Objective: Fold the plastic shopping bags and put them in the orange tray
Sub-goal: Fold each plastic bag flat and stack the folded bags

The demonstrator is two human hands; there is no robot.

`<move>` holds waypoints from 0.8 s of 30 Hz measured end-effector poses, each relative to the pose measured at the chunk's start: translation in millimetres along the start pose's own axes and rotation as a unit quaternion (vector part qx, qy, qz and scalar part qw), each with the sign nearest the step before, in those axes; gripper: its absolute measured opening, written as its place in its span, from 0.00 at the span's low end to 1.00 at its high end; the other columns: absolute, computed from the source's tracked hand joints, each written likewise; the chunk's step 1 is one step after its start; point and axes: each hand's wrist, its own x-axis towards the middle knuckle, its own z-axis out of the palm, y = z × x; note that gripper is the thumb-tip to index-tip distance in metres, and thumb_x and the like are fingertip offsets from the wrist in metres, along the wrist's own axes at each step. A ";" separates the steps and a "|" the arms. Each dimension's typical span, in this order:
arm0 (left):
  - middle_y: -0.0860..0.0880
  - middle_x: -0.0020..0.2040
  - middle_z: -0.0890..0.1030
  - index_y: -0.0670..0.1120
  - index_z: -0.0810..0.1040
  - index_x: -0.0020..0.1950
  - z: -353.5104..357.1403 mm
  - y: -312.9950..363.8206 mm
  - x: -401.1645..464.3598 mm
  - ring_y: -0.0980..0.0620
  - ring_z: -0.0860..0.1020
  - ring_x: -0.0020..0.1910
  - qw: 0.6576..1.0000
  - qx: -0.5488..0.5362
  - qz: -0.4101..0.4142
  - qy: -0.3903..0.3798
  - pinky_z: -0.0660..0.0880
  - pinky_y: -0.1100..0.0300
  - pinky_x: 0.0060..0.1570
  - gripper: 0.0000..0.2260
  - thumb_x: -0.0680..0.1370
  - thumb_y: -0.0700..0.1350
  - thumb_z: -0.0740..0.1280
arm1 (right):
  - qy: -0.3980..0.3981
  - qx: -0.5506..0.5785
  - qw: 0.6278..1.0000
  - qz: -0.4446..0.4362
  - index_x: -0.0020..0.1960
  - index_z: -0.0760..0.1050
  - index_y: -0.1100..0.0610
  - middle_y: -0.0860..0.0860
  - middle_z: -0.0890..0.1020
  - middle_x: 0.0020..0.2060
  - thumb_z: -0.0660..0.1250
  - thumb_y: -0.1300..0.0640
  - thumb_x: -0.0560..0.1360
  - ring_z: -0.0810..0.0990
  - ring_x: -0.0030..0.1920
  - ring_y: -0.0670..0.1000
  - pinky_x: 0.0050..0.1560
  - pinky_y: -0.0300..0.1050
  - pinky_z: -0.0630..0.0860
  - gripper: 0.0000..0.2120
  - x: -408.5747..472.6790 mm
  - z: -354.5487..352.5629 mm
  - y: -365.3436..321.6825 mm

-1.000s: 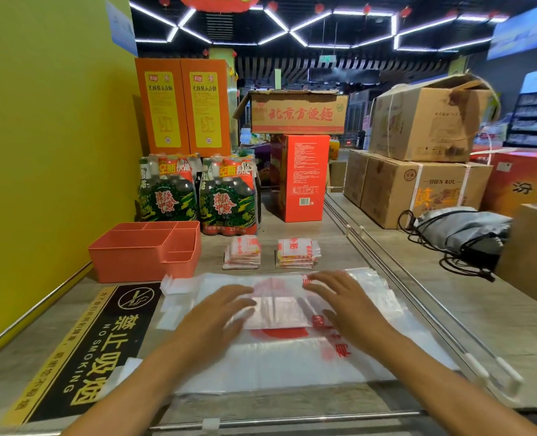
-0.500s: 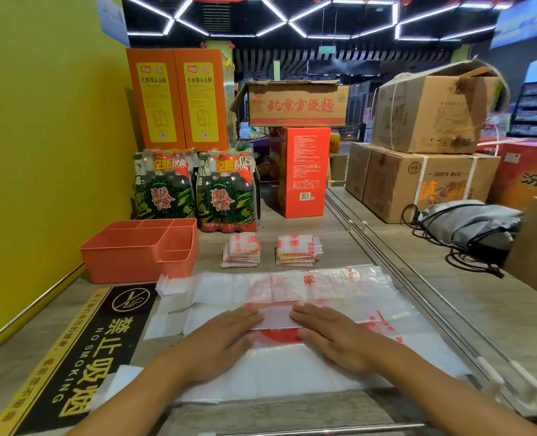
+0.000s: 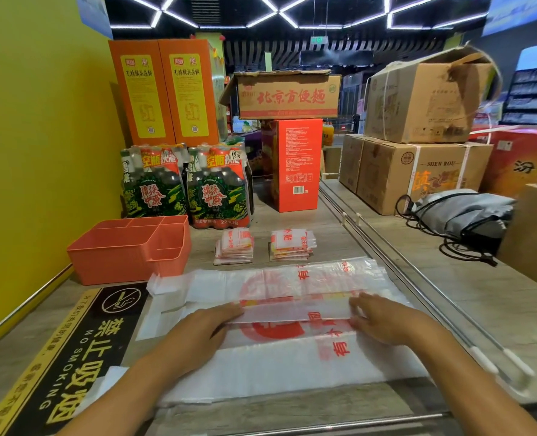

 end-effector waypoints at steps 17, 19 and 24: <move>0.67 0.61 0.79 0.63 0.77 0.66 -28.0 14.4 -7.8 0.65 0.76 0.59 0.999 0.014 0.033 0.036 0.71 0.72 0.53 0.17 0.83 0.45 0.62 | 0.119 0.051 0.984 -0.123 0.72 0.72 0.43 0.42 0.78 0.67 0.65 0.51 0.81 0.78 0.63 0.44 0.64 0.47 0.76 0.20 3.9 11.9 -5.4; 0.65 0.60 0.81 0.61 0.79 0.65 -35.2 13.1 -8.5 0.64 0.78 0.58 0.998 0.005 0.030 0.046 0.75 0.65 0.55 0.14 0.83 0.45 0.64 | 0.149 0.045 0.980 -0.123 0.70 0.74 0.43 0.43 0.80 0.65 0.63 0.55 0.82 0.80 0.62 0.45 0.61 0.45 0.78 0.18 1.7 8.0 -3.8; 0.64 0.52 0.83 0.59 0.82 0.58 -56.2 9.6 -16.5 0.67 0.79 0.54 0.994 -0.052 -0.007 0.096 0.77 0.59 0.57 0.09 0.80 0.47 0.70 | 0.249 0.089 0.957 -0.119 0.62 0.78 0.39 0.40 0.85 0.51 0.65 0.49 0.81 0.82 0.51 0.42 0.51 0.45 0.80 0.11 -9.7 -6.1 -6.9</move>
